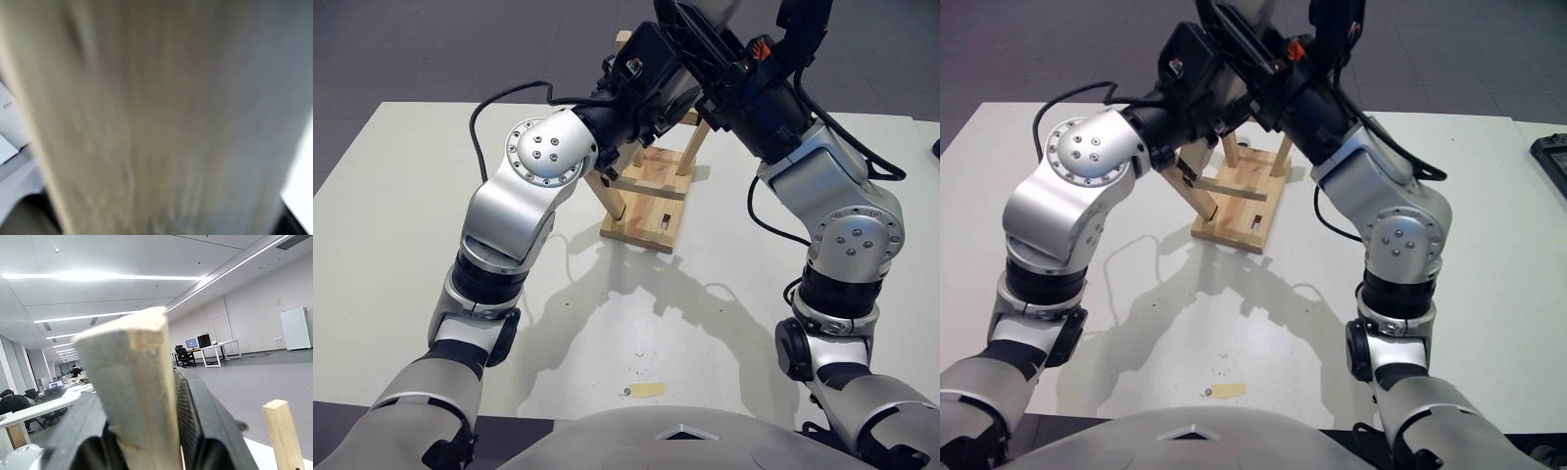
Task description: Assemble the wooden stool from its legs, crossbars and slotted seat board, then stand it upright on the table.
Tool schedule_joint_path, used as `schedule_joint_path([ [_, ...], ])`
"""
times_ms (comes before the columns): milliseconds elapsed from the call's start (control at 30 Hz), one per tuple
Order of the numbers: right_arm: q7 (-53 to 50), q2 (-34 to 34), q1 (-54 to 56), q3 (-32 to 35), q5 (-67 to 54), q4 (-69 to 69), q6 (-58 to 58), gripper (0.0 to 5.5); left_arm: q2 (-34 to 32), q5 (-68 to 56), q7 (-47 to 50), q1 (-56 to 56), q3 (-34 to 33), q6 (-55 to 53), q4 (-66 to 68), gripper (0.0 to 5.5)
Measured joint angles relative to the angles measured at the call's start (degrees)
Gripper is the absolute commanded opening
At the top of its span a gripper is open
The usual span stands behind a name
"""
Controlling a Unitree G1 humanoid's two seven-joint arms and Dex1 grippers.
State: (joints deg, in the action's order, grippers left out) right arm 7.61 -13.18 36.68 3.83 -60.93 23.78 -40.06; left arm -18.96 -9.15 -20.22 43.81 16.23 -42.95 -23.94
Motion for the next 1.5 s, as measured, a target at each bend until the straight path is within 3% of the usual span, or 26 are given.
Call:
schedule_joint_path([
  [367, 1.3, 0.1, 0.0, 0.7, 2.3, -0.1, 1.0, 1.02, 0.4, 2.2, -1.8, -0.9, -1.2, 6.6, -1.1, 5.4],
  [600, 1.5, 0.6, 4.0, 5.0, 3.6, -2.6, 5.4, 1.02, 1.1, -4.0, -5.9, -0.9, -5.6, 7.3, -4.2, 5.4],
  [800, -3.1, -0.5, 5.9, 14.2, 2.9, -5.4, 9.2, 1.02, 0.3, -21.2, -3.1, 2.5, -30.4, 6.9, -7.0, 5.4],
  [933, -12.2, -3.7, 3.0, 18.5, 9.3, -6.9, 9.3, 1.02, -5.2, -23.7, 9.6, 3.5, -50.2, 5.3, -0.5, 5.4],
  [967, -15.4, -4.1, 1.8, 19.6, 11.3, -7.4, 8.9, 1.02, -6.8, -21.3, 12.6, 2.1, -52.1, 5.2, 0.9, 5.4],
  [1100, -23.5, -5.3, -2.8, 22.5, 14.2, -7.7, 4.2, 1.02, -9.9, -6.9, 18.5, -15.9, -48.1, 3.5, 10.5, 5.4],
  [1200, -26.1, -4.5, -7.5, 21.9, 13.1, -5.2, -1.4, 1.02, -6.7, -4.5, 19.4, -25.3, -45.7, 2.5, 13.1, 5.4],
  [1500, -34.1, 8.1, -15.3, 17.7, 4.2, 1.4, -9.1, 1.02, -1.6, -4.7, 22.2, -21.5, -42.0, 4.9, 11.9, 5.4],
])
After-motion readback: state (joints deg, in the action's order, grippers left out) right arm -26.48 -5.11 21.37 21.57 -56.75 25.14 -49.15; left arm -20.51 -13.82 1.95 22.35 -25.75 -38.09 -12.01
